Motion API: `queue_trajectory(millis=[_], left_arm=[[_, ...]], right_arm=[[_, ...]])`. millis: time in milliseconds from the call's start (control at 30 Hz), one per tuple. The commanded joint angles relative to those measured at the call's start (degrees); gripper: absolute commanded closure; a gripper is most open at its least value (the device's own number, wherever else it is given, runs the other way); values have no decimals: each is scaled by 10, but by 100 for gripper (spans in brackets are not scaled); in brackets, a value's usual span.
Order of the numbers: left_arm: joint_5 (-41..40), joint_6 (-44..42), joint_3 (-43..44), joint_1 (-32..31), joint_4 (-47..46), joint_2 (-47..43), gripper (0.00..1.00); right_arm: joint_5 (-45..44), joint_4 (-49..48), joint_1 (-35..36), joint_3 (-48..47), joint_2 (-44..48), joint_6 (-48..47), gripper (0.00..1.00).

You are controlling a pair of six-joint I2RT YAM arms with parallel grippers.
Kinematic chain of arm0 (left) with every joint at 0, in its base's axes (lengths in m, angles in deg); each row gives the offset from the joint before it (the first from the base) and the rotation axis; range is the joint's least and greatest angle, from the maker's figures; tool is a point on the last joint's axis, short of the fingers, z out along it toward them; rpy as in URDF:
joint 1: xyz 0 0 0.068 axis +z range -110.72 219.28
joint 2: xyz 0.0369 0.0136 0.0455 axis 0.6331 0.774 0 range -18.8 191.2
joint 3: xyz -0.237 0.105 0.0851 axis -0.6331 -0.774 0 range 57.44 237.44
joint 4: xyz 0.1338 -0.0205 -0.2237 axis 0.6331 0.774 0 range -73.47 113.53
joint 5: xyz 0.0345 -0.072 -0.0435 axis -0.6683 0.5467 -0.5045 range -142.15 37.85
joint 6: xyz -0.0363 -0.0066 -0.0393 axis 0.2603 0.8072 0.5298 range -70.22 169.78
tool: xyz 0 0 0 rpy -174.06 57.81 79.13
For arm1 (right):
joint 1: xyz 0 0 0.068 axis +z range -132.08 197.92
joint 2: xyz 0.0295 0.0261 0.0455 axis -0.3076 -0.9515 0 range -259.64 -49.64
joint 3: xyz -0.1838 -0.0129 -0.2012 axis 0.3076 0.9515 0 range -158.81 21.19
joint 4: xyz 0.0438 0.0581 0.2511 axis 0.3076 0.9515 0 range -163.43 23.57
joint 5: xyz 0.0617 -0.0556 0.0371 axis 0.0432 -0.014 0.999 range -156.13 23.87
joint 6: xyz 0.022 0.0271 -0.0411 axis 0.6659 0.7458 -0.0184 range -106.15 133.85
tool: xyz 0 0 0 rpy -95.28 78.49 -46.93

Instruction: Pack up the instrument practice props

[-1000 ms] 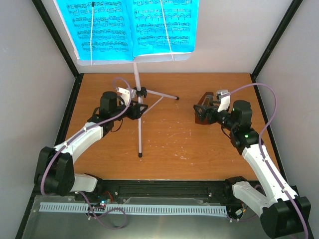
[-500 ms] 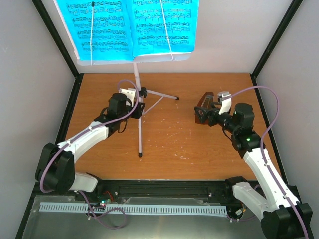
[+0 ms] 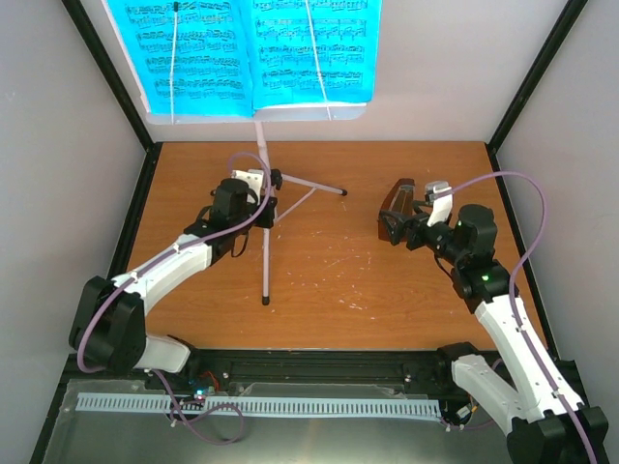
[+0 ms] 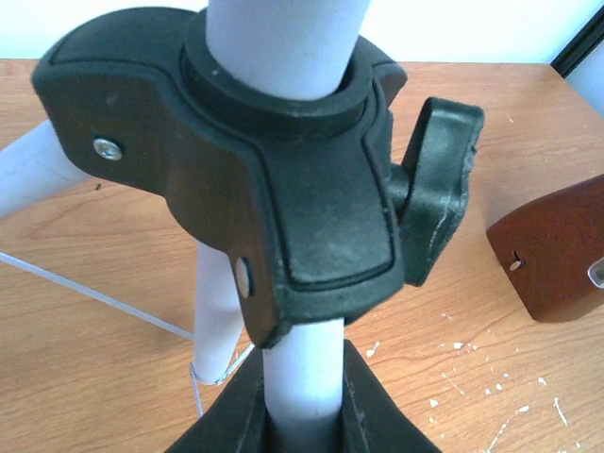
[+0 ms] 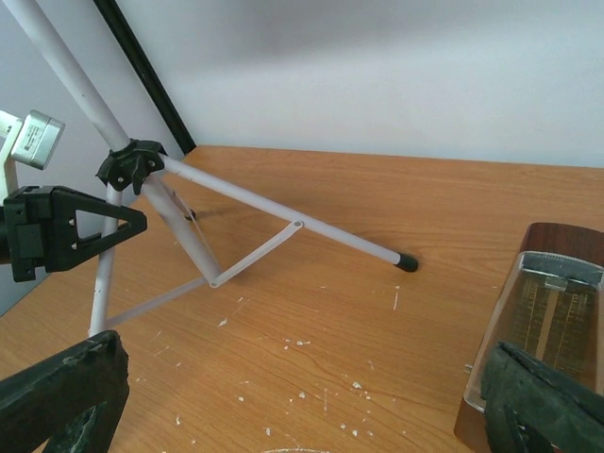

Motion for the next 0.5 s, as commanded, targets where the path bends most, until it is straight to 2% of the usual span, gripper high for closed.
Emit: queue_trajectory(millis=[0, 133, 333, 467], left_arm=[[4, -64, -7, 4, 23, -44, 100], [87, -116, -10, 9, 39, -55, 99], [198, -167, 17, 10, 50, -17, 100], [225, -202, 42, 10, 40, 19, 100]], right_arm=[[-6, 8, 1, 7, 17, -7, 0], [-7, 6, 1, 12, 25, -9, 0], [0, 10, 1, 14, 33, -5, 0], [4, 17, 1, 9, 40, -2, 0]])
